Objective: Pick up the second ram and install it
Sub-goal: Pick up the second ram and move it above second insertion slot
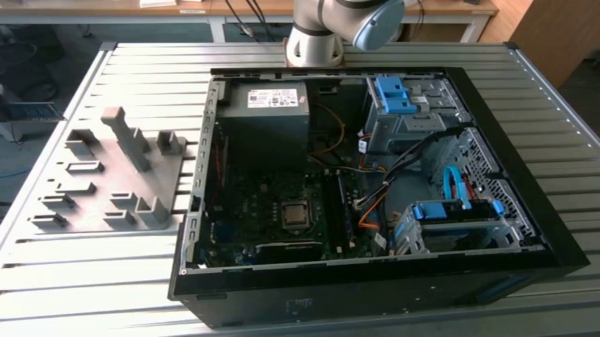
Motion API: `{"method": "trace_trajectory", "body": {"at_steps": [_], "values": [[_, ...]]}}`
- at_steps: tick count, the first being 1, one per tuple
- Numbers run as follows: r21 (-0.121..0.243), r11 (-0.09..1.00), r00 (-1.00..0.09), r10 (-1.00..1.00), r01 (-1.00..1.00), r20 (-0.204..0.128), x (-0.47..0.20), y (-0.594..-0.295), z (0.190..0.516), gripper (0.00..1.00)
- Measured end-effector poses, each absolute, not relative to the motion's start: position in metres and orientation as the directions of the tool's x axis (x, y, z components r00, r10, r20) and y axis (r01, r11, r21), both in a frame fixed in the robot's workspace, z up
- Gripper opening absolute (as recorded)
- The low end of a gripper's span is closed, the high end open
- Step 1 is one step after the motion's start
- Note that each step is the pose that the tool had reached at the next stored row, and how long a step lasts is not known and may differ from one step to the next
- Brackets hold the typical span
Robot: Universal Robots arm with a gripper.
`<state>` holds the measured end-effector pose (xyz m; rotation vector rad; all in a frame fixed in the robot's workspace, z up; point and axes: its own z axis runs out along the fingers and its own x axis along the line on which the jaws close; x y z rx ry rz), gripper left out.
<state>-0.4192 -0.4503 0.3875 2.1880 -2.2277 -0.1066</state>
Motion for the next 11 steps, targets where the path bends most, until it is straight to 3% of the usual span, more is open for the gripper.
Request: {"method": "trace_trajectory", "body": {"at_steps": [11], "values": [[0.061, 0.017, -0.019, -0.999, -0.998, -0.035, -0.4108, -0.4503, 0.3905, 0.14]]}}
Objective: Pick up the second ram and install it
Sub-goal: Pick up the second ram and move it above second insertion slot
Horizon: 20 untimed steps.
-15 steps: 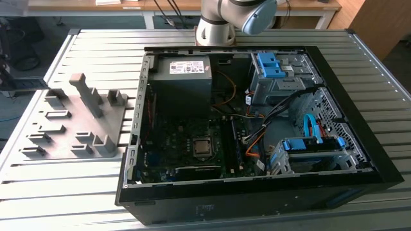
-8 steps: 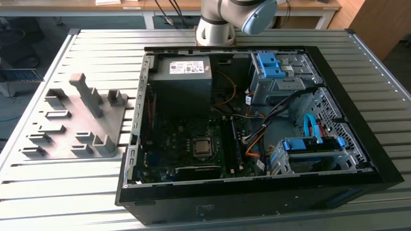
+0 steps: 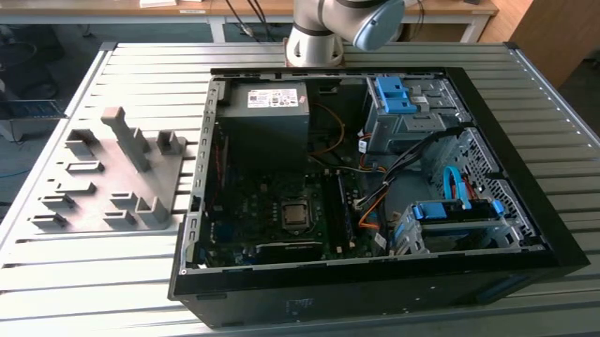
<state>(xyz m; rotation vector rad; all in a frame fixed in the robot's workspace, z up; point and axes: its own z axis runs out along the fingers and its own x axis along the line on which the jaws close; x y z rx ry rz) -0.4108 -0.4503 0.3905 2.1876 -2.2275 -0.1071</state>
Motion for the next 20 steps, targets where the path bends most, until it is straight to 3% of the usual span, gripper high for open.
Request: {"method": "trace_trajectory", "body": {"at_steps": [20], "values": [[0.073, 0.017, -0.020, -0.999, -0.997, -0.035, -0.320, -0.450, 0.389, 0.14]]}}
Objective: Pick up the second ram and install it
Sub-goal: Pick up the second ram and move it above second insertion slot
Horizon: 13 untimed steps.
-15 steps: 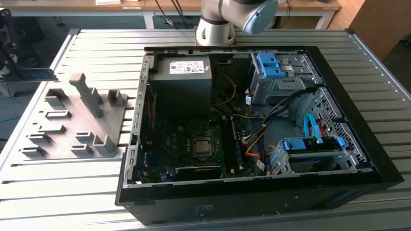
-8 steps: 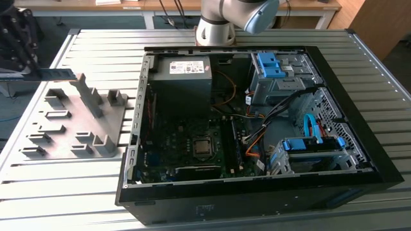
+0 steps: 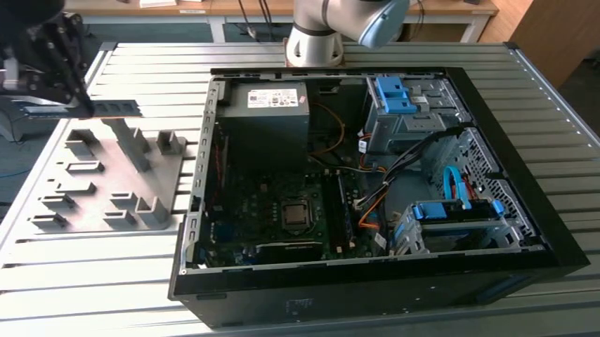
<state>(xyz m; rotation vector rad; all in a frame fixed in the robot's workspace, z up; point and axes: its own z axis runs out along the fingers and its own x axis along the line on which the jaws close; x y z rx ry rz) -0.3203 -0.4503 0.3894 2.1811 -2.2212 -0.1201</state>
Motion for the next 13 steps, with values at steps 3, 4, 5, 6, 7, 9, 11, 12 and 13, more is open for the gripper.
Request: {"method": "trace_trajectory", "body": {"at_steps": [3, 4, 5, 6, 7, 9, 11, 12, 13], "values": [[0.075, 0.017, -0.019, -0.999, -0.997, -0.035, -0.306, -0.450, 0.389, 0.14], [0.076, 0.017, -0.020, -0.999, -0.997, -0.035, -0.302, -0.450, 0.389, 0.14], [0.076, 0.017, -0.020, -0.999, -0.997, -0.035, -0.298, -0.450, 0.389, 0.14], [0.077, 0.017, -0.020, -0.999, -0.997, -0.035, -0.293, -0.450, 0.389, 0.14], [0.077, 0.017, -0.020, -0.999, -0.997, -0.035, -0.289, -0.450, 0.389, 0.14], [0.078, 0.017, -0.020, -0.999, -0.997, -0.035, -0.279, -0.450, 0.389, 0.14], [0.080, 0.017, -0.020, -0.999, -0.997, -0.035, -0.270, -0.450, 0.389, 0.14], [0.080, 0.017, -0.020, -0.999, -0.997, -0.035, -0.266, -0.450, 0.389, 0.14], [0.081, 0.017, -0.020, -0.999, -0.997, -0.035, -0.261, -0.450, 0.389, 0.14]]}}
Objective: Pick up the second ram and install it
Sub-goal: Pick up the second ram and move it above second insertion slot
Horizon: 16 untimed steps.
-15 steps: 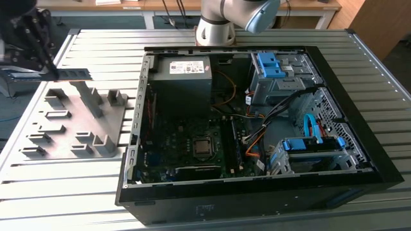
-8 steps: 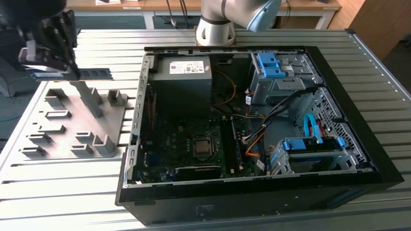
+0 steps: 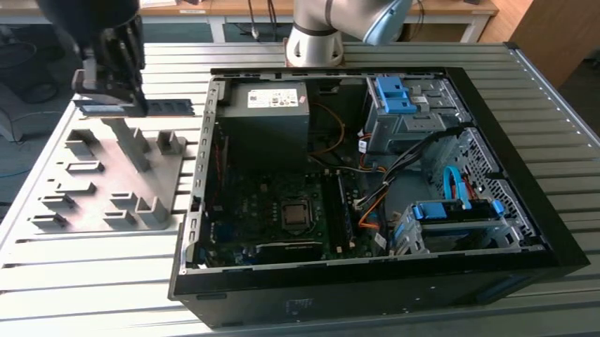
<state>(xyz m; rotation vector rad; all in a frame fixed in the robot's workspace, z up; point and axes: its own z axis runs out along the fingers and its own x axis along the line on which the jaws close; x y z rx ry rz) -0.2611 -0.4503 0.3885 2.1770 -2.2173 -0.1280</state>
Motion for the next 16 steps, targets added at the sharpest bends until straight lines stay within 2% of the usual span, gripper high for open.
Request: {"method": "trace_trajectory", "body": {"at_steps": [16], "values": [[0.088, 0.017, -0.020, -0.999, -0.996, -0.035, -0.190, -0.450, 0.388, 0.14]]}}
